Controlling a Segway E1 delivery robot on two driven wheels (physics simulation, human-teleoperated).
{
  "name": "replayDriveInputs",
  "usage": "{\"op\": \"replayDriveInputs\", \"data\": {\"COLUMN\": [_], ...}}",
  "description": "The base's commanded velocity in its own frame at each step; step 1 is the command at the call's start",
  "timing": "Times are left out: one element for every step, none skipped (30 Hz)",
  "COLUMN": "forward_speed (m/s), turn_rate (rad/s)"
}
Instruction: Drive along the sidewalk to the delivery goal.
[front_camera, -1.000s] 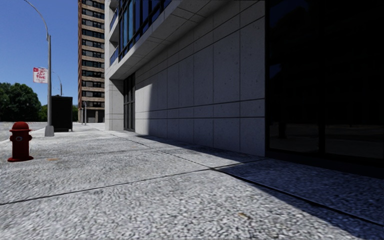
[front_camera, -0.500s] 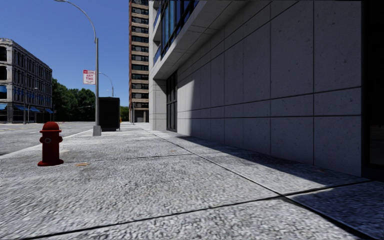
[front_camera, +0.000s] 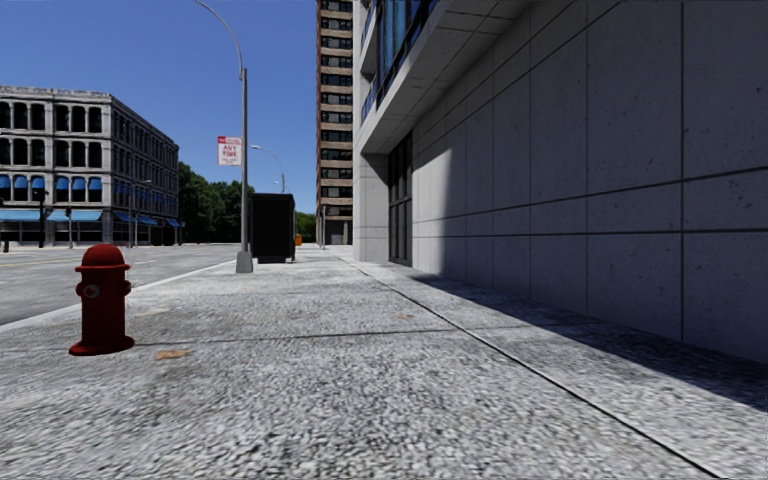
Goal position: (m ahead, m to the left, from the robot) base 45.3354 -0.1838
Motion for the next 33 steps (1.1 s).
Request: {"op": "replayDriveInputs", "data": {"forward_speed": [2.0, 2.0, 2.0, 2.0, 2.0, 2.0, 2.0, 2.0, 2.0, 2.0, 2.0, 2.0, 2.0, 2.0, 2.0, 2.0, 2.0, 2.0, 2.0, 2.0, 2.0, 2.0, 2.0, 2.0, 2.0, 2.0, 2.0, 2.0, 2.0, 2.0, 2.0, 2.0, 2.0], "turn_rate": [0.0, 0.0, 0.0, 0.0, 0.0, 0.0, 0.0, 0.0, 0.0, 0.07, 0.07, 0.13, 0.22, 0.25, 0.26, 0.26, 0.26, 0.25, 0.2, 0.2, 0.04, 0.0, 0.0, 0.0, 0.0, 0.0, 0.0, 0.0, 0.0, 0.0, 0.0, 0.01, 0.01]}}
